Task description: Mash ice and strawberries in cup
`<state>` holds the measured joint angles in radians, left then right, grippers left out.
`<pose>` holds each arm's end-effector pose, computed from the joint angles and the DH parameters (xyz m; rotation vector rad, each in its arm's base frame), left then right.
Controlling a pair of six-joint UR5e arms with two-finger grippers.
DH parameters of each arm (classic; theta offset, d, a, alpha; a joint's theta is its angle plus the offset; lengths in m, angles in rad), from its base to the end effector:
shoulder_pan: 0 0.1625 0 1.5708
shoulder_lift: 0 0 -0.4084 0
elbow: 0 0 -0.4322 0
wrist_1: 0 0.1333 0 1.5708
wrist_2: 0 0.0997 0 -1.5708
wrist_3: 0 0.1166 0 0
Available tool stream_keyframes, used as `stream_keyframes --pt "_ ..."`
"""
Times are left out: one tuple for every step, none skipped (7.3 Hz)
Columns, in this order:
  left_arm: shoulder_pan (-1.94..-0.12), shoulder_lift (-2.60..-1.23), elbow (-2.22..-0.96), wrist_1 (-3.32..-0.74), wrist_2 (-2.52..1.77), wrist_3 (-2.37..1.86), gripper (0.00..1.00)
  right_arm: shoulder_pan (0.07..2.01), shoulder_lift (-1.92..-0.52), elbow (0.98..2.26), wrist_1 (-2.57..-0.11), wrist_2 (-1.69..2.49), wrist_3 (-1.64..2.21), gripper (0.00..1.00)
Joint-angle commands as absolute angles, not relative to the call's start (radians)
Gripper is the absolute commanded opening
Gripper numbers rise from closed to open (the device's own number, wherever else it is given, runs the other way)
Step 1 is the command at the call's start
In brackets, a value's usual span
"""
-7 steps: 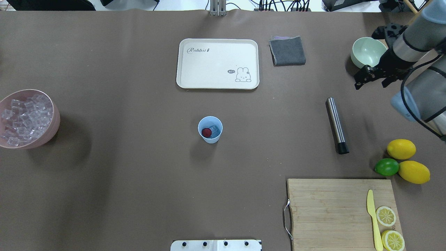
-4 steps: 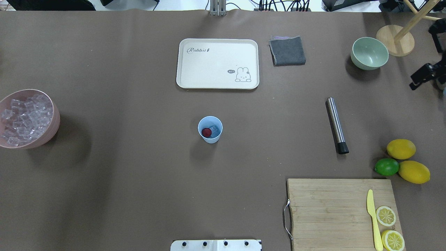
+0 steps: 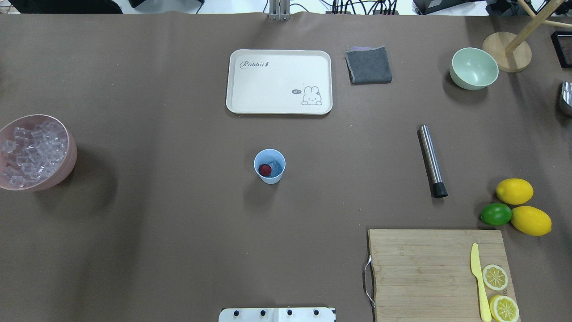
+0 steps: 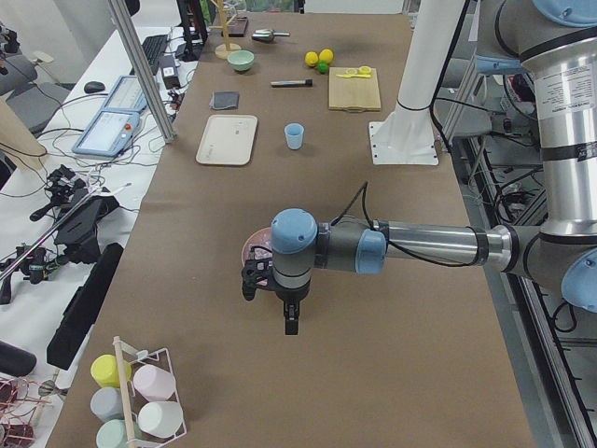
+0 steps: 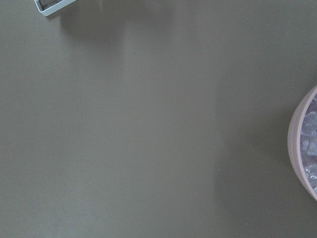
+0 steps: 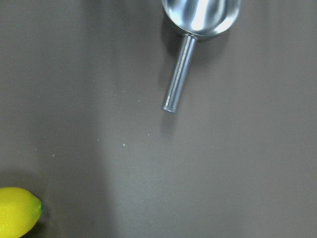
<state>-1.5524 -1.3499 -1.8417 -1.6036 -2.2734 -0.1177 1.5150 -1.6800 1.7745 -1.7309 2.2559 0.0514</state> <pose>-0.0497 -0.4499 0.6198 0.0314 0.7061 -0.0660 0.0327 -0.4819 0.6243 -0.0996 -0.6805 0.0182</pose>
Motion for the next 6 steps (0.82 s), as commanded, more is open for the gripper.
stream_keyframes --pt "-1.552 -1.351 -1.841 -1.605 -2.275 -0.118 0.98 1.554 -1.707 1.779 -1.723 2.278 0.051 1.00" --pt "-1.552 -1.351 -1.842 -1.605 -2.276 -0.118 0.98 1.554 -1.713 1.787 -1.721 2.286 0.042 1.00" --pt "-1.552 -1.353 -1.842 -1.605 -2.279 -0.118 0.98 1.554 -1.709 1.795 -1.721 2.283 0.041 1.00" --pt "-1.552 -1.353 -1.842 -1.605 -2.281 -0.118 0.98 1.554 -1.710 1.827 -1.721 2.286 0.041 1.00" --pt "-1.552 -1.353 -1.844 -1.605 -2.286 -0.118 0.98 1.554 -1.709 1.832 -1.721 2.284 0.040 1.00" --pt "-1.552 -1.353 -1.844 -1.606 -2.286 -0.118 0.98 1.554 -1.716 1.832 -1.720 2.278 0.040 1.00"
